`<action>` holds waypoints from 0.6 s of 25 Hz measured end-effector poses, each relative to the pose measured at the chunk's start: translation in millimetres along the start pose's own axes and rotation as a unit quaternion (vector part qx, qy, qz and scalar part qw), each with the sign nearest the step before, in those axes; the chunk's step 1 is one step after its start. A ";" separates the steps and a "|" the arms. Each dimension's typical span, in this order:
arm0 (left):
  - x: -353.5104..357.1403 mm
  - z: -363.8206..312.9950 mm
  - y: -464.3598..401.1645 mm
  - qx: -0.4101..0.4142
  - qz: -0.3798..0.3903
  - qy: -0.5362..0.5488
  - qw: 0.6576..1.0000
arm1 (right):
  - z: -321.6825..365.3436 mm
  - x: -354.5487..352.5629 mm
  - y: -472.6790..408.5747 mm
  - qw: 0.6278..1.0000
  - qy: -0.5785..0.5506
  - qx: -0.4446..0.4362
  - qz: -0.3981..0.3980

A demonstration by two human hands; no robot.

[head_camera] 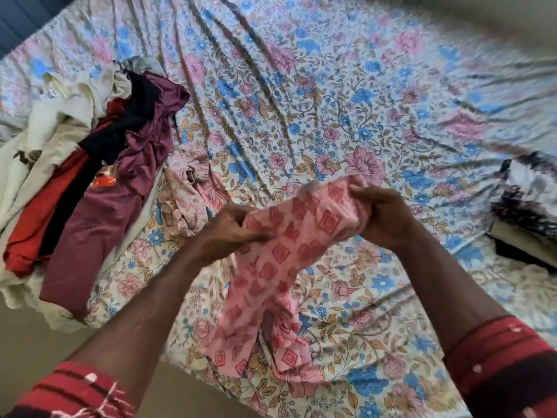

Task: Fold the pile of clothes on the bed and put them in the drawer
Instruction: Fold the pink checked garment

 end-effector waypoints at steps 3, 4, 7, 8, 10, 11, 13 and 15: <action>-15.9 -34.8 -3.9 -0.003 0.026 0.031 0.999 | 43.8 -34.2 22.5 0.995 0.026 -0.054 -0.083; -19.3 -45.5 -5.6 0.001 0.027 0.034 0.999 | 56.2 -41.4 29.9 0.990 0.041 -0.072 -0.114; -33.6 -77.7 -12.7 0.023 -0.007 0.080 0.997 | 86.0 -47.5 48.9 0.981 0.095 -0.087 -0.145; -37.7 -84.7 -16.6 0.029 -0.003 0.117 0.993 | 92.1 -46.1 55.4 0.983 0.103 -0.074 -0.131; -37.8 -92.1 -24.8 0.005 0.046 0.168 0.985 | 97.8 -47.3 59.6 0.992 0.097 -0.028 -0.080; -35.8 -91.7 -30.0 -0.026 0.059 0.150 0.987 | 98.8 -52.8 56.7 0.991 0.111 -0.006 -0.077; -43.0 -92.6 -50.7 -0.074 -0.007 0.050 0.996 | 111.9 -71.9 40.8 0.967 0.203 -0.010 -0.151; -63.2 -125.4 -76.0 -0.042 -0.163 0.001 0.986 | 152.3 -70.4 19.2 0.931 0.262 -0.094 -0.235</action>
Point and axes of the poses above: each hand's wrist, its own y-axis away from the middle knuckle, its own x-axis out of the palm, z = x × y, the point moved 7 cm from there along -y, towards the middle knuckle, and after that the axes turned 5 degrees about -y, right-handed, at the moved point
